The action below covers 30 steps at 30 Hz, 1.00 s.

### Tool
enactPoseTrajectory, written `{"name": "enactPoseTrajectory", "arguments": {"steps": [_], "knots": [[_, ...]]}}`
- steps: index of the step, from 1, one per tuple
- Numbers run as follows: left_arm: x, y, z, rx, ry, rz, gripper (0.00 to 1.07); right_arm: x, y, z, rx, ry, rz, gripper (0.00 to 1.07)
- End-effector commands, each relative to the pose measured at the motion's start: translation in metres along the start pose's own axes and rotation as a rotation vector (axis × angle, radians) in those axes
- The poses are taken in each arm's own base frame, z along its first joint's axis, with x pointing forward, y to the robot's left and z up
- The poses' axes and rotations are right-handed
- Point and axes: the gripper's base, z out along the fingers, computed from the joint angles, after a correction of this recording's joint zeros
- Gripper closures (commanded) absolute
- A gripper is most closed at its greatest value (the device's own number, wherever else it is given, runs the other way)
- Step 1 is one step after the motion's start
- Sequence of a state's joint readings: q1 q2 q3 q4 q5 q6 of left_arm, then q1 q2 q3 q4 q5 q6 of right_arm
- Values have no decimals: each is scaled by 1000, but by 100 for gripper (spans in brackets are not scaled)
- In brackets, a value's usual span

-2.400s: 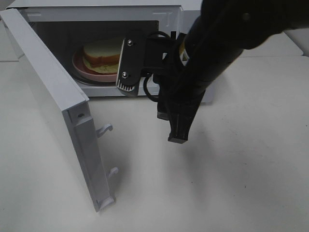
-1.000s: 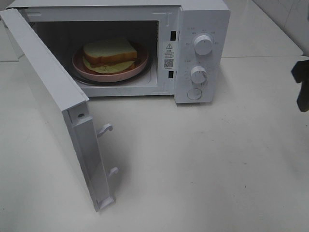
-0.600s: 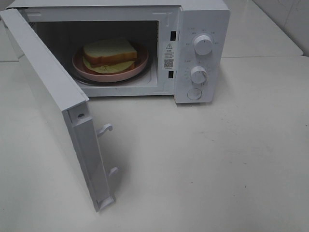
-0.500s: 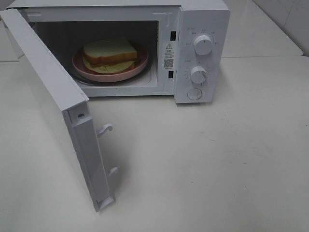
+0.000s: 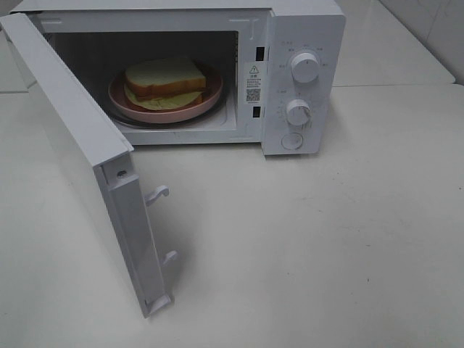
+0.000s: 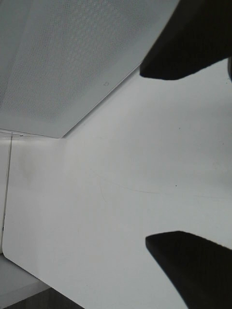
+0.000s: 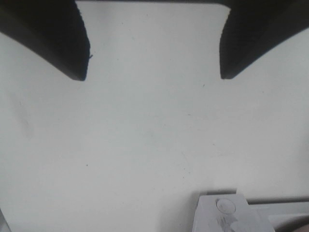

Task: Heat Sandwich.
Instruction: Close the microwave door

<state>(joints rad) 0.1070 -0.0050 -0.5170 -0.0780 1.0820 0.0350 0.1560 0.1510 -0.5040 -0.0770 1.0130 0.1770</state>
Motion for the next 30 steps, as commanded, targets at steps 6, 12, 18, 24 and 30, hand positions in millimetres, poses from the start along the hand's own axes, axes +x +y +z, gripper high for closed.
{"name": "enactPoseTrajectory", "arguments": {"steps": [6, 12, 18, 24, 30], "knots": [[1, 0, -2, -2, -27, -6, 26, 15, -6, -20, 8, -187, -20, 34], [0, 0, -1, -2, -21, -6, 26, 16, -7, -21, 14, -195, -24, 34], [0, 0, 0, -2, -16, -7, 26, 16, -7, -21, 14, -195, -24, 34], [0, 0, 0, -2, -16, -7, 26, 16, -7, -21, 14, -195, -24, 34], [0, 0, 0, -2, -16, -7, 26, 16, -7, -21, 14, -195, -24, 34]]}}
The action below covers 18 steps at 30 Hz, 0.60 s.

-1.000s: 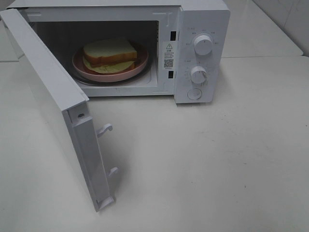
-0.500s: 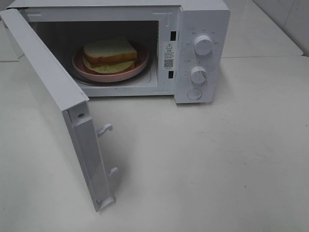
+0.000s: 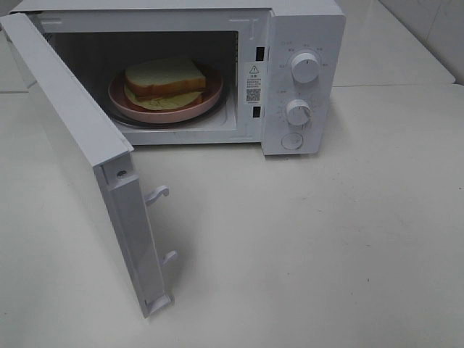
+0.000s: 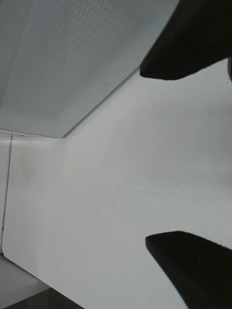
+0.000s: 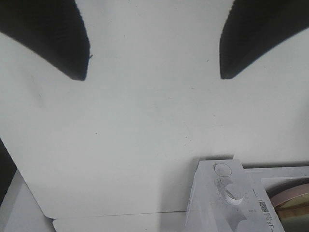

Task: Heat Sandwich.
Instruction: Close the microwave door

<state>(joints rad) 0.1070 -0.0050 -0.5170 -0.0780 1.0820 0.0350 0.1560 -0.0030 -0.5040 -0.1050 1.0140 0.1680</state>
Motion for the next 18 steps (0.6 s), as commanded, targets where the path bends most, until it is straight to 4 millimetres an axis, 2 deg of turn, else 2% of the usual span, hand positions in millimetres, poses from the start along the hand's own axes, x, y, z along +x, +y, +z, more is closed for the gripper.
{"name": "enactPoseTrajectory", "arguments": {"steps": [1, 18], "knots": [[0, 0, 0, -2, -16, -7, 26, 2, -2, -3, 8, -40, -16, 34], [0, 0, 0, -3, -17, -6, 26, 2, -2, -3, 9, -40, -20, 34]]}}
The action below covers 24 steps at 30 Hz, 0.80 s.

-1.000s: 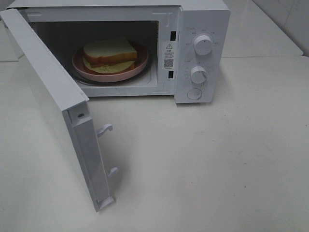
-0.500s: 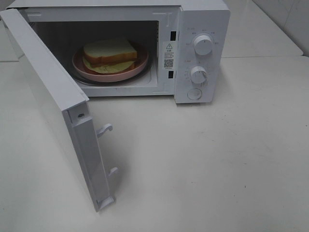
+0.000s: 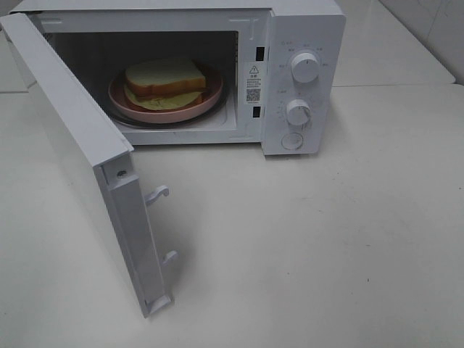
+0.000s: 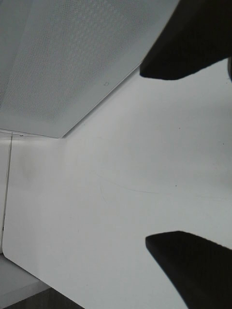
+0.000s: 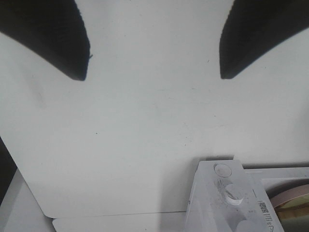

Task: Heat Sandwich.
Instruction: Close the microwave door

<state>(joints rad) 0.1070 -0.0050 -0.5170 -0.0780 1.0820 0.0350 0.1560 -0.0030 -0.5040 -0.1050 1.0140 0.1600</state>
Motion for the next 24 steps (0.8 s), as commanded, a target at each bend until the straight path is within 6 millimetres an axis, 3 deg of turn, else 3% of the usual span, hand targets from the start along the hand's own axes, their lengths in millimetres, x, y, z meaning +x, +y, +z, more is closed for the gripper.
{"name": "enactPoseTrajectory", "arguments": {"steps": [1, 24], "knots": [[0, 0, 0, -3, -17, -6, 26, 2, -2, -3, 9, -40, -12, 34], [0, 0, 0, -3, -17, -6, 26, 2, -2, -3, 9, -40, -12, 34]]}}
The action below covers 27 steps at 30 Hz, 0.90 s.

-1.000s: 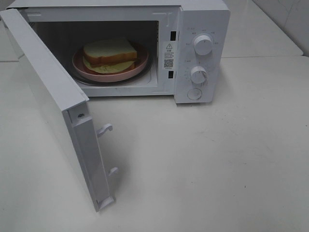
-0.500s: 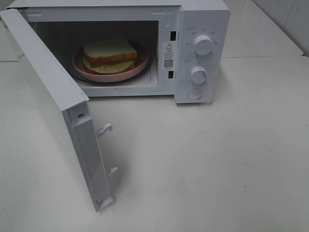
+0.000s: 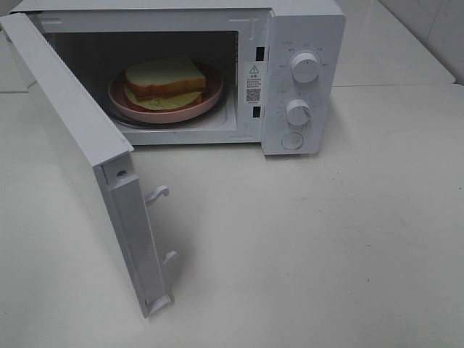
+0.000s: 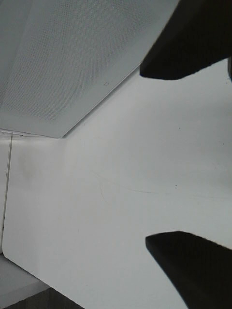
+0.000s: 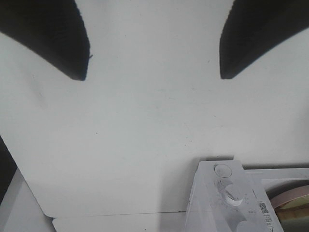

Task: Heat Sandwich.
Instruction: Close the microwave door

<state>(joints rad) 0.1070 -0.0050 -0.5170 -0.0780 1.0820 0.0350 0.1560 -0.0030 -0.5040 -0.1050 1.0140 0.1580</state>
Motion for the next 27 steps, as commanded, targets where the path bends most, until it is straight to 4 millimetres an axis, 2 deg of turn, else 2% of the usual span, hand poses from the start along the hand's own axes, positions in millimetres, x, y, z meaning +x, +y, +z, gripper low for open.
{"name": "enactPoseTrajectory", "arguments": {"steps": [1, 18, 23, 24, 27], "knots": [[0, 0, 0, -3, -17, -6, 26, 2, -2, -3, 9, -40, -10, 34], [-1, 0, -1, -2, -24, -6, 26, 2, -2, -3, 9, -40, -10, 34], [-18, 1, -8, -20, -174, 18, 26, 2, -2, -3, 9, -40, -10, 34], [-25, 2, -6, -35, -243, 34, 26, 2, -2, -3, 9, -40, -10, 34], [-29, 3, 0, -40, -285, 35, 26, 2, -2, -3, 9, -40, -10, 34]]}}
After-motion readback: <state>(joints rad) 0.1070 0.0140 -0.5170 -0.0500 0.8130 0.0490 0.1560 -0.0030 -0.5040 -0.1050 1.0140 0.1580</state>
